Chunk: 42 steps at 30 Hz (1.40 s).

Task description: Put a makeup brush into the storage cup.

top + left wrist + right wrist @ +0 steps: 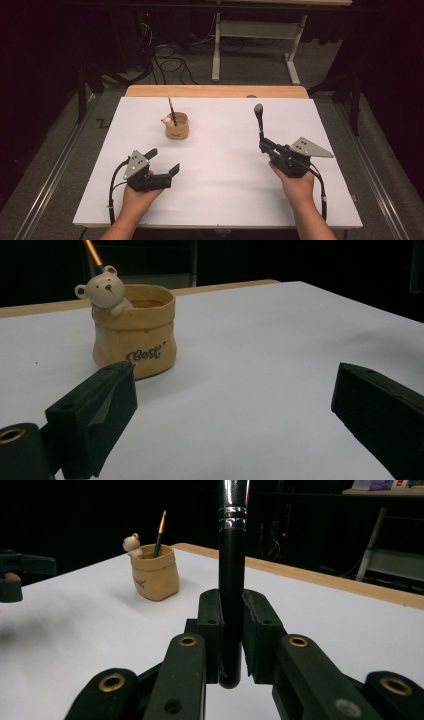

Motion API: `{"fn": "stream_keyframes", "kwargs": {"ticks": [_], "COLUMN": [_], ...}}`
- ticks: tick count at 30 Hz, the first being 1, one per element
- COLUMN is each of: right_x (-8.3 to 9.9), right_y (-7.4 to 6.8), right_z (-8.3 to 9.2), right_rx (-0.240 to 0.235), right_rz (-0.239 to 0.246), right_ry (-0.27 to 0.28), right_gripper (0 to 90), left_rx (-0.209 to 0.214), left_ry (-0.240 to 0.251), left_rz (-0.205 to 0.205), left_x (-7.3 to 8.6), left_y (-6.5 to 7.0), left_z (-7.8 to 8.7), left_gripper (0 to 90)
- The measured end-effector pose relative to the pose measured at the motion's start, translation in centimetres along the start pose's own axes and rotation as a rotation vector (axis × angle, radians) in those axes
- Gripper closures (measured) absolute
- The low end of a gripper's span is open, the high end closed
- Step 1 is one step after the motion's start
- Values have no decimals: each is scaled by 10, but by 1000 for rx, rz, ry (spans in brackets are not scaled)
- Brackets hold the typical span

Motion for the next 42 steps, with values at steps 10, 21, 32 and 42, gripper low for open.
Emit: {"fn": "stream_keyframes", "kwargs": {"ticks": [10, 21, 32, 42], "right_x": [4, 9, 10, 10], "right_y": [-17, -25, -40, -52], "right_z": [-3, -2, -5, -9], "right_rx": [-46, -72, -110, -142], "right_rz": [18, 19, 38, 54], "right_ry": [21, 28, 53, 53], "right_gripper": [808, 808, 808, 808], "left_rx": [12, 35, 63, 111], "left_ry": [-10, -6, -7, 5], "left_rz": [2, 1, -24, -33], "left_x": [1, -3, -16, -23], "left_y": [2, 11, 25, 43], "left_z": [-2, -8, -15, -34], "left_gripper": [53, 60, 81, 93]}}
Point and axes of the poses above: each handheld gripper's, and its own axes: z roughly backward along the jaws, x roughly out of its underside, y roughly to its right, the point moved 3 cm from there along -z, roughly forward along the jaws, and after that the axes turned 13 degrees about x, right-handed, at the moved point
